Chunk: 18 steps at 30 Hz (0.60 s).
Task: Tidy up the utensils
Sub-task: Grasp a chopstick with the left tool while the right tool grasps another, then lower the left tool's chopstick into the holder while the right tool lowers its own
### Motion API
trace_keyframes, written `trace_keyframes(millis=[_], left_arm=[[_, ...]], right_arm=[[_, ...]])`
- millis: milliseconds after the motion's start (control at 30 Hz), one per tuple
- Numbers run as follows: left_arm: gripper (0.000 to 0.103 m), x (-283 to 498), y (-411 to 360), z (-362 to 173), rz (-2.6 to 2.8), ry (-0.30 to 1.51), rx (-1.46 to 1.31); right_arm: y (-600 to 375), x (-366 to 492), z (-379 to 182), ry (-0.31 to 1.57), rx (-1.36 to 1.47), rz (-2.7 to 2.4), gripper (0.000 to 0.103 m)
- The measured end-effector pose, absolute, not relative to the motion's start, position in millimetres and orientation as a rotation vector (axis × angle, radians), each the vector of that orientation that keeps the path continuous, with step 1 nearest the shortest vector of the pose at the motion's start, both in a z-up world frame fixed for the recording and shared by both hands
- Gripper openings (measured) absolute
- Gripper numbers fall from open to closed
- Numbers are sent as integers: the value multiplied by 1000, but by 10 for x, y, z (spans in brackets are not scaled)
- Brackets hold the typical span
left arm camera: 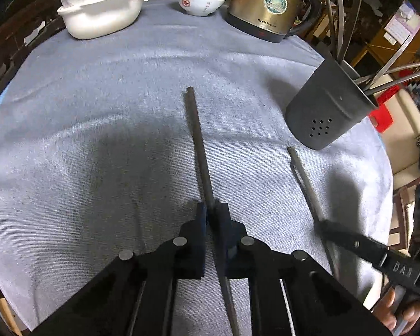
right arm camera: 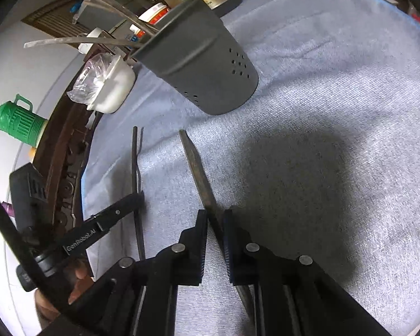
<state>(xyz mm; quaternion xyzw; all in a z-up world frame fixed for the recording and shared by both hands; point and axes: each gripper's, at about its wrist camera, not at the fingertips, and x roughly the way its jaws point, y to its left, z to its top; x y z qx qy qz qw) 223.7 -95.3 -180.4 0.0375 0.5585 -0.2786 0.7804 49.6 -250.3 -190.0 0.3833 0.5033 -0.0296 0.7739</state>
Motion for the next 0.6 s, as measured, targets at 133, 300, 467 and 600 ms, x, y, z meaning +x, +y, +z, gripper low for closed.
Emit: trace_keyframes(millis=[133,300,467,600], left_arm=[[6,2174,-812,-1782,-643,1210,102],[7,2043,-623,-1779,-679,1253,113],[29,2225,-520,-1633,-650,1227,73],[30,2491,-652,-1606,-613,1225,73]], right_arm=[[-2447,668,-1830,1099,726,-74,17],[-2292,928,-1801,1127,637,-49,22],[-2127,1118,-1827,1144,497,-82,27],[-2075,1254,-1829,1152,403,-101,22]])
